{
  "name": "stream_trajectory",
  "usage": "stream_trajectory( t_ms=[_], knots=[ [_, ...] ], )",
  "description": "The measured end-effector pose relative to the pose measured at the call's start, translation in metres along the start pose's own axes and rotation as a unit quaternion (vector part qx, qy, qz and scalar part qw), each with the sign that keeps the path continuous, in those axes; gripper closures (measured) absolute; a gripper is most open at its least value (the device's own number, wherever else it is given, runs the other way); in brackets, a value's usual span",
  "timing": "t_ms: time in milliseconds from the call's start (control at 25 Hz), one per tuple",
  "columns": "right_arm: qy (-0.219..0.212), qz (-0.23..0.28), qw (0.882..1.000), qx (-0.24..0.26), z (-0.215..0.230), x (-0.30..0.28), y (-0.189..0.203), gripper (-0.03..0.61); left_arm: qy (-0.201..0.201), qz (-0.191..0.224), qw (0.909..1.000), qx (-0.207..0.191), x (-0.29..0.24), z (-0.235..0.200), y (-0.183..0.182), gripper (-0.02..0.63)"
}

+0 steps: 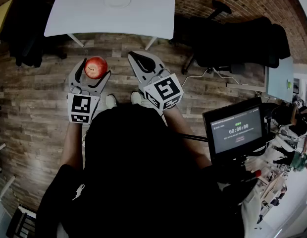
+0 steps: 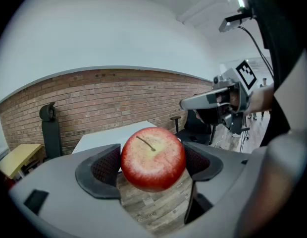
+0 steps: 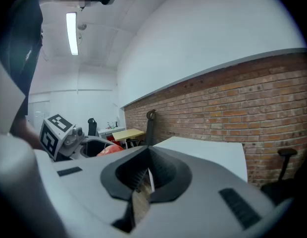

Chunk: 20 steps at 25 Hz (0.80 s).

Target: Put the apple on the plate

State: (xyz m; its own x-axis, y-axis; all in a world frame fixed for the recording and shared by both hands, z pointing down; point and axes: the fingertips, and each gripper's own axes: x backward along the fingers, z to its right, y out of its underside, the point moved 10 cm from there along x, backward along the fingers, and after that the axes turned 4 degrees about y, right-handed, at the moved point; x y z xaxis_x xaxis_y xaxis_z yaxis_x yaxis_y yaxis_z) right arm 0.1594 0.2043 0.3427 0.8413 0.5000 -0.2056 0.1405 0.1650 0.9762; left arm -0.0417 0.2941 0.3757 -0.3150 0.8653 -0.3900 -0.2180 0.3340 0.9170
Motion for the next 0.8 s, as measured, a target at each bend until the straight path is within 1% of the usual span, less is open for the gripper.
stream_trajectory(
  t_ms=[240, 440, 800],
  knots=[
    [0.003, -0.002, 1.0, 0.003, 0.002, 0.002, 0.0, 0.575, 0.003, -0.002, 1.0, -0.002, -0.002, 0.0, 0.0, 0.215],
    [0.021, 0.018, 0.999, -0.016, 0.008, 0.006, -0.002, 0.575, 0.01, 0.004, 0.9999, -0.003, -0.007, -0.002, -0.003, 0.215],
    [0.043, 0.019, 0.998, -0.037, 0.014, 0.006, -0.003, 0.575, 0.01, 0.004, 0.9999, -0.002, -0.005, -0.013, -0.005, 0.215]
  ],
)
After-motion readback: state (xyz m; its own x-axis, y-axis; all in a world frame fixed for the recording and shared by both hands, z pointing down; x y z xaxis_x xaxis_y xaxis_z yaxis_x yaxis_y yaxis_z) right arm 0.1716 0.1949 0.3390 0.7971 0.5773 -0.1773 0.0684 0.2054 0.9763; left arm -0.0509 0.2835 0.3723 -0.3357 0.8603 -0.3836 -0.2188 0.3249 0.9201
